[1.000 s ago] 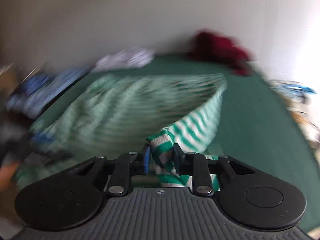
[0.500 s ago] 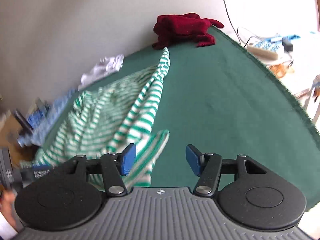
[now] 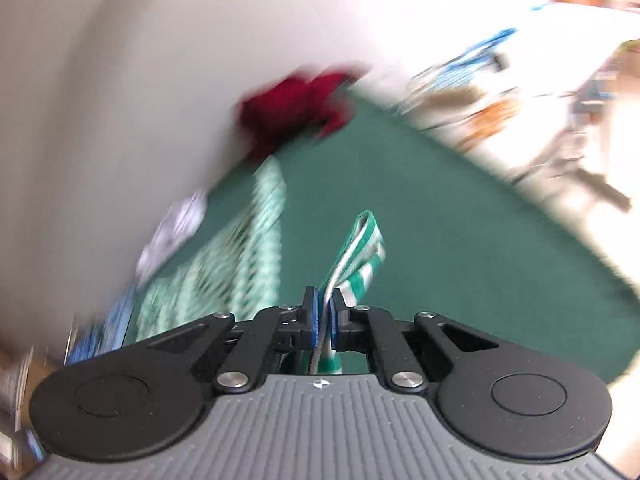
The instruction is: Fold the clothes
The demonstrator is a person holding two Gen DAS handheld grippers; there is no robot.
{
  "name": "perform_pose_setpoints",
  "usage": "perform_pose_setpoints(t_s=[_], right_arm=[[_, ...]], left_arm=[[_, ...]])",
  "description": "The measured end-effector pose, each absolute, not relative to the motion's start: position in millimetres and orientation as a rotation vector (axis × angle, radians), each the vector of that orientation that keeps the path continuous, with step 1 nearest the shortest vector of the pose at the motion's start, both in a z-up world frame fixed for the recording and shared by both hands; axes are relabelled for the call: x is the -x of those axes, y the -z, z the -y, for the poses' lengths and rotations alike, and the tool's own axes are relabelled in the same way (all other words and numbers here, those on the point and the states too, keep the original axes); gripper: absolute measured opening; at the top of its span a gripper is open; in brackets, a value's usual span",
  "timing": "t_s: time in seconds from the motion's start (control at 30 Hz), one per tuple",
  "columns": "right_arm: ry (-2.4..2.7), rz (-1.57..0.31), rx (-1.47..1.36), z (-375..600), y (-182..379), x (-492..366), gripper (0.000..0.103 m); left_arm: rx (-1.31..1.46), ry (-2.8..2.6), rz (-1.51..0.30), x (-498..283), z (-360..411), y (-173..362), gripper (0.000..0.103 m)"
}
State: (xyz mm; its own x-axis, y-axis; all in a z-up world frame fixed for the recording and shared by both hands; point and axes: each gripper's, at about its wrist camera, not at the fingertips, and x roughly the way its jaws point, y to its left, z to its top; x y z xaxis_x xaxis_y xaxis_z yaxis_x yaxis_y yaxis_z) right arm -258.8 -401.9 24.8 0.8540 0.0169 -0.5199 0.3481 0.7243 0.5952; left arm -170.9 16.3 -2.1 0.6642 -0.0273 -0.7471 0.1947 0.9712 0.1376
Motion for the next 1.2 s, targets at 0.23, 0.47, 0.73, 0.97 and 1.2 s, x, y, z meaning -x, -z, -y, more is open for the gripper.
perform_pose_setpoints(t_s=[0.23, 0.47, 0.73, 0.97, 1.2], right_arm=[[0.49, -0.538, -0.732, 420, -18, 320, 0.027], [0.287, -0.756, -0.316, 329, 12, 298, 0.042], [0.321, -0.589, -0.465, 362, -4, 285, 0.004], [0.389, -0.525, -0.352, 398, -37, 280, 0.043], [0.331, -0.737, -0.271, 409, 9, 308, 0.043]], left_arm=[[-0.293, 0.204, -0.848, 162, -10, 0, 0.102], [-0.285, 0.237, -0.871, 154, -13, -1, 0.102], [-0.189, 0.337, -0.888, 148, 9, -24, 0.101], [-0.223, 0.502, -0.859, 165, 97, -22, 0.102], [-0.345, 0.512, -0.891, 197, 150, 7, 0.102]])
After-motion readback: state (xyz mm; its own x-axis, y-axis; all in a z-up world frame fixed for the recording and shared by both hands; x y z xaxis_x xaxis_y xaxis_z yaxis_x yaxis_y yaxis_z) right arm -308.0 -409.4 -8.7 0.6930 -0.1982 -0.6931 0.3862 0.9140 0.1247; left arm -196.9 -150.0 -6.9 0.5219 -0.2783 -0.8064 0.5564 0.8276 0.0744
